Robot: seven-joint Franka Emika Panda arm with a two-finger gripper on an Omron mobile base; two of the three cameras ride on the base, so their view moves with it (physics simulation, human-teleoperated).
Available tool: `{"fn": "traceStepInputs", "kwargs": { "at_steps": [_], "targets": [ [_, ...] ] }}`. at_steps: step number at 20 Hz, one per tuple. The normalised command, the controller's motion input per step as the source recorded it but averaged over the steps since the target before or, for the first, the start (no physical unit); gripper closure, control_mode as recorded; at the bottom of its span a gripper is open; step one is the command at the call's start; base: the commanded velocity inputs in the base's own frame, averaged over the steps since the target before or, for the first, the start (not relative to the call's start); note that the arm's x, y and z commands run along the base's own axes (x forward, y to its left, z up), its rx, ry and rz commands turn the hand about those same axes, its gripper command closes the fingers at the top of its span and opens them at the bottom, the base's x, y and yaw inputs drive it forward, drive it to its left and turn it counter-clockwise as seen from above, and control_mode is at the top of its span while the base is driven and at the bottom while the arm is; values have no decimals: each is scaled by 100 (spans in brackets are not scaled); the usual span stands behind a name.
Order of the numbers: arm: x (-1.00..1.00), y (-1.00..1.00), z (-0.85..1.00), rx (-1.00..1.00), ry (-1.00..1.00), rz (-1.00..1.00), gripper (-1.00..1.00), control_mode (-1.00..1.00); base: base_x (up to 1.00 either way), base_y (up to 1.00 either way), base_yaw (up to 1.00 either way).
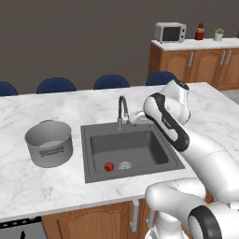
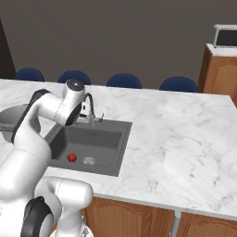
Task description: Dump the bell pepper from the pot into the sink. Then turn on the water and wash the bell pepper. Then turn off the water and put the bell pepper back in the pot.
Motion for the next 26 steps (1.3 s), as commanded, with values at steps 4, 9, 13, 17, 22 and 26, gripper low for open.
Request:
{"fn": "traceStepInputs", "kwargs": {
  "at_steps": [4, 9, 13, 17, 22, 26],
  "targets": [
    [0, 27, 0, 0, 15, -7, -100, -100, 0, 0, 0],
    [0, 38, -8, -5, 11, -12, -100, -100, 0, 0, 0],
    [4, 36, -21, -13, 6, -18, -100, -100, 0, 0, 0],
    [10, 21, -13, -9, 6, -19, -100, -100, 0, 0, 0],
    [15, 15, -14, -4, 6, -15, -100, -100, 0, 0, 0],
    [16, 14, -26, -7, 5, -12, -100, -100, 0, 0, 0]
  ]
}}
